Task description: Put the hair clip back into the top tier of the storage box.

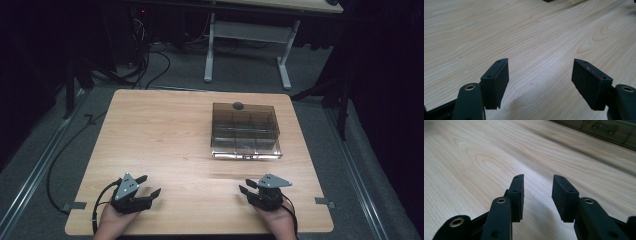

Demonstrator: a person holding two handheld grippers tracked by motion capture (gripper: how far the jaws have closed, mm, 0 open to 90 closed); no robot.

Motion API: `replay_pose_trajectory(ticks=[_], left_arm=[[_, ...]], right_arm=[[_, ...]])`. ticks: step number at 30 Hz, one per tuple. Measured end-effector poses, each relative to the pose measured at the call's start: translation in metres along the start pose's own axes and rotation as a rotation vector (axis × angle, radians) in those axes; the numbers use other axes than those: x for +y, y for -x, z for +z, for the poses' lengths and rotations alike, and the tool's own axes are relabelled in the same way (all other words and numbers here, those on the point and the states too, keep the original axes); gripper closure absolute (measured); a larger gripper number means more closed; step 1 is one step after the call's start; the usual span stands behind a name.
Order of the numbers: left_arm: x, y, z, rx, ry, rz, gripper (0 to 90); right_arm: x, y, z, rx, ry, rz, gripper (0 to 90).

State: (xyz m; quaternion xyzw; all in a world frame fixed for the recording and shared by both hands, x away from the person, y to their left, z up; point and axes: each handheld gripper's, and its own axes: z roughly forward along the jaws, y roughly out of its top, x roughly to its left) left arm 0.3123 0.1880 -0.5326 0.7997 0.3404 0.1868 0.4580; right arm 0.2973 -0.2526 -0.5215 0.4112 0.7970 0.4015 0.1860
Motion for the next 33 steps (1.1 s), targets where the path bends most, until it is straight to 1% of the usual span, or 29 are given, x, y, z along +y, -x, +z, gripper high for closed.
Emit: replay_pose_trajectory(ticks=[3,4,9,11,12,13,14,18,23,25,28,30,33], left_arm=[[0.0,0.0,0.0,0.0,-0.001,0.0,30.6],[0.0,0.0,0.0,0.0,-0.001,0.0,30.6],[0.0,0.0,0.0,0.0,-0.001,0.0,30.6],[0.0,0.0,0.0,0.0,0.0,0.0,30.6],[0.0,0.0,0.0,0.0,0.0,0.0,30.6],[0.0,0.0,0.0,0.0,0.0,0.0,30.6],[0.0,0.0,0.0,0.0,0.001,0.001,30.6],[0.0,0.0,0.0,-0.001,0.001,0.001,30.6],[0.0,0.0,0.0,-0.002,0.001,0.001,30.6],[0.0,0.0,0.0,-0.004,0.0,0.001,30.6],[0.0,0.0,0.0,-0.004,0.001,0.001,30.6],[0.0,0.0,0.0,-0.005,0.0,0.001,30.6],[0.0,0.0,0.0,-0.004,0.0,0.0,30.6]], right_arm=[[-0.002,0.004,-0.005,-0.011,0.007,0.011,62.5],[-0.004,0.009,-0.009,-0.024,0.01,0.026,62.4],[-0.009,0.02,-0.021,-0.058,0.017,0.052,62.3],[-0.012,0.024,-0.025,-0.068,0.019,0.062,62.2],[-0.013,0.025,-0.028,-0.077,0.02,0.075,62.2],[-0.013,0.025,-0.028,-0.077,0.02,0.075,62.2],[-0.015,0.029,-0.032,-0.088,0.024,0.08,62.1],[-0.019,0.035,-0.04,-0.111,0.023,0.105,62.0],[-0.022,0.039,-0.044,-0.13,0.02,0.111,61.8],[-0.024,0.041,-0.047,-0.145,0.016,0.117,61.6],[-0.027,0.044,-0.049,-0.158,0.007,0.111,61.6],[-0.028,0.046,-0.052,-0.167,0.005,0.129,61.5],[-0.03,0.05,-0.055,-0.175,0.003,0.137,61.6]])
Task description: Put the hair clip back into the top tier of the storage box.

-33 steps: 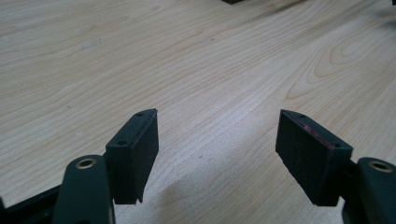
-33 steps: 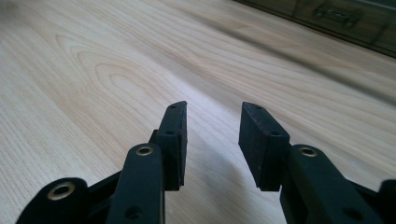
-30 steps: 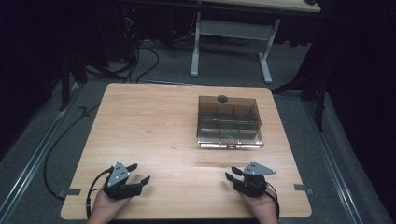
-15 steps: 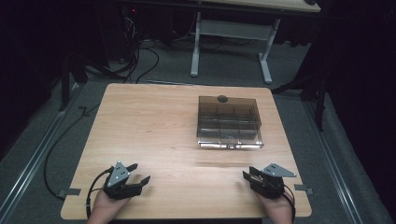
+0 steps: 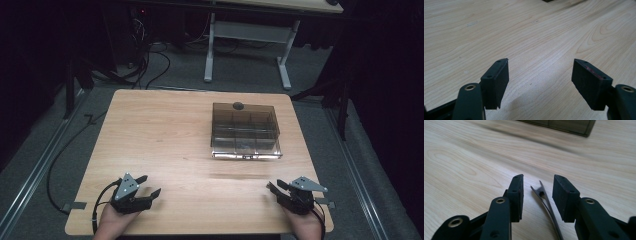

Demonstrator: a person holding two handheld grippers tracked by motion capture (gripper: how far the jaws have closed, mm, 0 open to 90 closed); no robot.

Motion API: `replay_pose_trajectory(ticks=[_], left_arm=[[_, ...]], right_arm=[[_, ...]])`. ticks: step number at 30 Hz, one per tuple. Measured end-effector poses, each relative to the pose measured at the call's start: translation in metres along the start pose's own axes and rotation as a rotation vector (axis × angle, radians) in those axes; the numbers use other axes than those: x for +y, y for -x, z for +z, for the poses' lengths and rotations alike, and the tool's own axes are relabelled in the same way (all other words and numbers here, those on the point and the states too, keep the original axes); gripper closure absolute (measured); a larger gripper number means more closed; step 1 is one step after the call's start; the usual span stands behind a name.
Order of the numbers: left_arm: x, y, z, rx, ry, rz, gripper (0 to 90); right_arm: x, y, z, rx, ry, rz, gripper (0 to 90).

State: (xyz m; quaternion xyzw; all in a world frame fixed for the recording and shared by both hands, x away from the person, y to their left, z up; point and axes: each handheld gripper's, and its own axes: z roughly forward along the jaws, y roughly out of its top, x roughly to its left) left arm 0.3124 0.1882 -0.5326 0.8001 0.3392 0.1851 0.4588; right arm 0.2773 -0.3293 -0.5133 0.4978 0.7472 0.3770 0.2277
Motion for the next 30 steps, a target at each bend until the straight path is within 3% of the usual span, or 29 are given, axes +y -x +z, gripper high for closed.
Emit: replay_pose_trajectory(ticks=[12,30], left_arm=[[0.0,0.0,0.001,0.002,-0.005,0.0,30.6],[0.0,0.0,0.001,-0.001,-0.006,0.002,30.6]], right_arm=[[-0.012,0.012,-0.005,-0.026,-0.041,0.042,64.2],[-0.015,0.011,0.001,-0.025,-0.092,0.01,85.0]])
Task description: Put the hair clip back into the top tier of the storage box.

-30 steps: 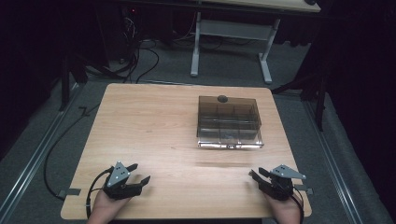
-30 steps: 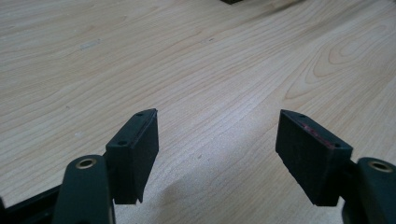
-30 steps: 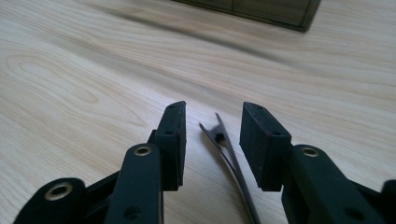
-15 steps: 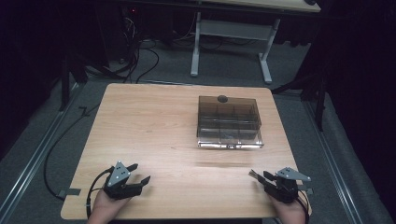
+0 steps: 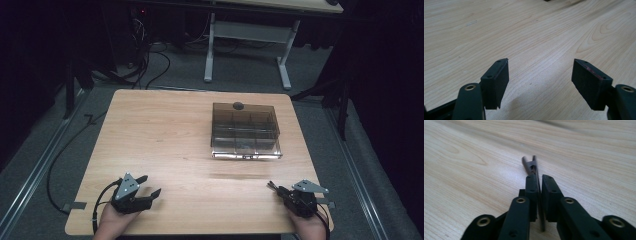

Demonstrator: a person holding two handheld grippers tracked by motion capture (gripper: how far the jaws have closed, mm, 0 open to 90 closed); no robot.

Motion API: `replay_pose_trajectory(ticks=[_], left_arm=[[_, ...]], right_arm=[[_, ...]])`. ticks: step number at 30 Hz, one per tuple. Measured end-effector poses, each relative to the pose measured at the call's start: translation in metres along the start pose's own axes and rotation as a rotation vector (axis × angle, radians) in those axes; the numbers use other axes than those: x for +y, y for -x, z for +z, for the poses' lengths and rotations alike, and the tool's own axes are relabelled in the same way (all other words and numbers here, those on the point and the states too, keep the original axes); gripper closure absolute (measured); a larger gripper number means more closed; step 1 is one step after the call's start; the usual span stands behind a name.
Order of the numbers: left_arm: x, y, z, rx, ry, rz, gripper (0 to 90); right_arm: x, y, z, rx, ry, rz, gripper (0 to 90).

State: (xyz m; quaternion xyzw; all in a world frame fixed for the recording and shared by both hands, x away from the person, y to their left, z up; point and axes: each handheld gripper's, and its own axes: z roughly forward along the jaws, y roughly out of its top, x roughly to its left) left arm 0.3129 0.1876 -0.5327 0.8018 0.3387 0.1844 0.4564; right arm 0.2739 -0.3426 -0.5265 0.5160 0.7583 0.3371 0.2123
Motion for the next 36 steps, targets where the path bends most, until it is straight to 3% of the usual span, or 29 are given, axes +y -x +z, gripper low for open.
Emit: replay_pose_trajectory(ticks=[6,12,18,28,36], left_arm=[[0.0,0.0,0.0,0.0,0.0,0.0,30.6],[0.0,0.0,0.0,0.001,0.0,0.0,30.6],[0.0,0.0,0.0,0.005,0.0,-0.003,30.6],[0.0,0.0,-0.001,0.002,0.007,-0.004,30.6],[0.0,0.0,-0.001,-0.005,0.004,0.004,30.6]], right_arm=[[0.001,-0.001,-0.001,-0.006,-0.002,-0.009,86.9],[0.006,-0.003,-0.007,-0.016,0.046,-0.009,87.0],[0.016,-0.018,-0.003,0.028,0.079,-0.038,87.0],[0.032,-0.055,0.025,0.091,0.025,-0.095,86.9],[0.031,-0.059,0.03,0.076,0.003,-0.091,86.8]])
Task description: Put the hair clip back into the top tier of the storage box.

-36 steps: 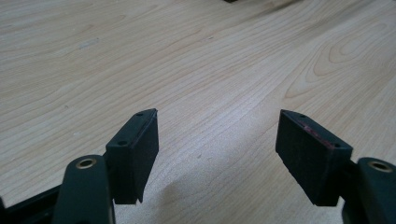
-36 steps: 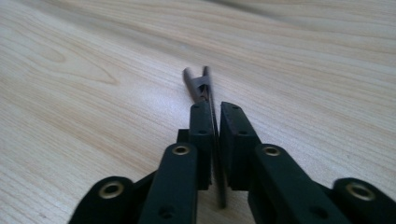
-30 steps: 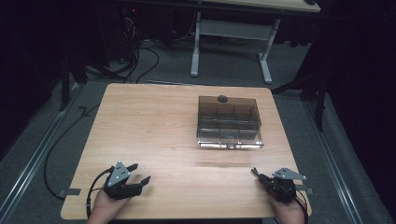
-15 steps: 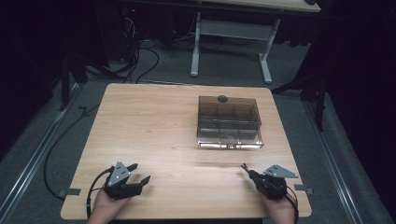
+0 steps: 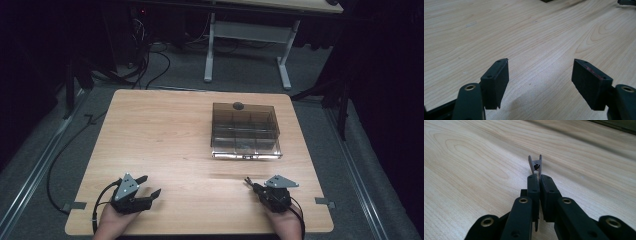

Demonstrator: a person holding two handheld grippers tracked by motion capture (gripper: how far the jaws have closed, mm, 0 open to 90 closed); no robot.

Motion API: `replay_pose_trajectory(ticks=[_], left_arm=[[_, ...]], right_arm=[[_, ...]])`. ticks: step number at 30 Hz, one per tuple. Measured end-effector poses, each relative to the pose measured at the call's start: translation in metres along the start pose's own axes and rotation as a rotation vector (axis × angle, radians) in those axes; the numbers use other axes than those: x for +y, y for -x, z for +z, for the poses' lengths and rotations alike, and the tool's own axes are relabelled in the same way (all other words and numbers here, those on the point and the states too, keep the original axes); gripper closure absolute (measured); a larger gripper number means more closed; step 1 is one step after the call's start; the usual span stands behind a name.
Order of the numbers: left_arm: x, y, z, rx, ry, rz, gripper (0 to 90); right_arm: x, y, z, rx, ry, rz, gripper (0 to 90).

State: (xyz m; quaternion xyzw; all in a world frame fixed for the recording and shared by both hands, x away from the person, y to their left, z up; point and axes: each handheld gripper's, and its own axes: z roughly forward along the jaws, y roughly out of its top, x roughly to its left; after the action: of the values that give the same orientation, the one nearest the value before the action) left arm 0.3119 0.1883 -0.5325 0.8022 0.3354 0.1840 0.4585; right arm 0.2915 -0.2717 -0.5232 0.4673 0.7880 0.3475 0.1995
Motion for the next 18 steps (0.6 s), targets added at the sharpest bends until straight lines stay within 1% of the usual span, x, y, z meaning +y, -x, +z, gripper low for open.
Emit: replay_pose_trajectory(ticks=[2,4,10,13,15,18], left_arm=[[0.0001,0.0001,0.0004,0.002,-0.001,0.0,30.6],[0.0002,0.0003,0.0005,0.002,-0.005,0.002,30.6],[0.0003,0.0006,0.0009,0.003,-0.006,0.003,30.6],[0.0003,0.0005,0.001,0.006,-0.006,0.004,30.6],[0.0004,0.0004,0.0011,0.009,-0.008,0.003,30.6],[0.0004,0.0004,0.0011,0.01,-0.008,0.002,30.6]], right_arm=[[-0.0009,0.0005,0.0006,0.001,-0.002,0.007,86.7],[-0.0017,0.0011,0.0025,0.0,-0.008,0.001,86.6],[-0.0025,0.0002,0.0034,-0.004,-0.013,0.006,86.3],[-0.0029,0.0,0.0036,-0.001,-0.012,0.001,82.0],[-0.0026,0.0006,0.0023,0.012,-0.001,0.011,78.1],[-0.0016,0.0017,-0.0001,0.021,0.011,0.017,74.7]])
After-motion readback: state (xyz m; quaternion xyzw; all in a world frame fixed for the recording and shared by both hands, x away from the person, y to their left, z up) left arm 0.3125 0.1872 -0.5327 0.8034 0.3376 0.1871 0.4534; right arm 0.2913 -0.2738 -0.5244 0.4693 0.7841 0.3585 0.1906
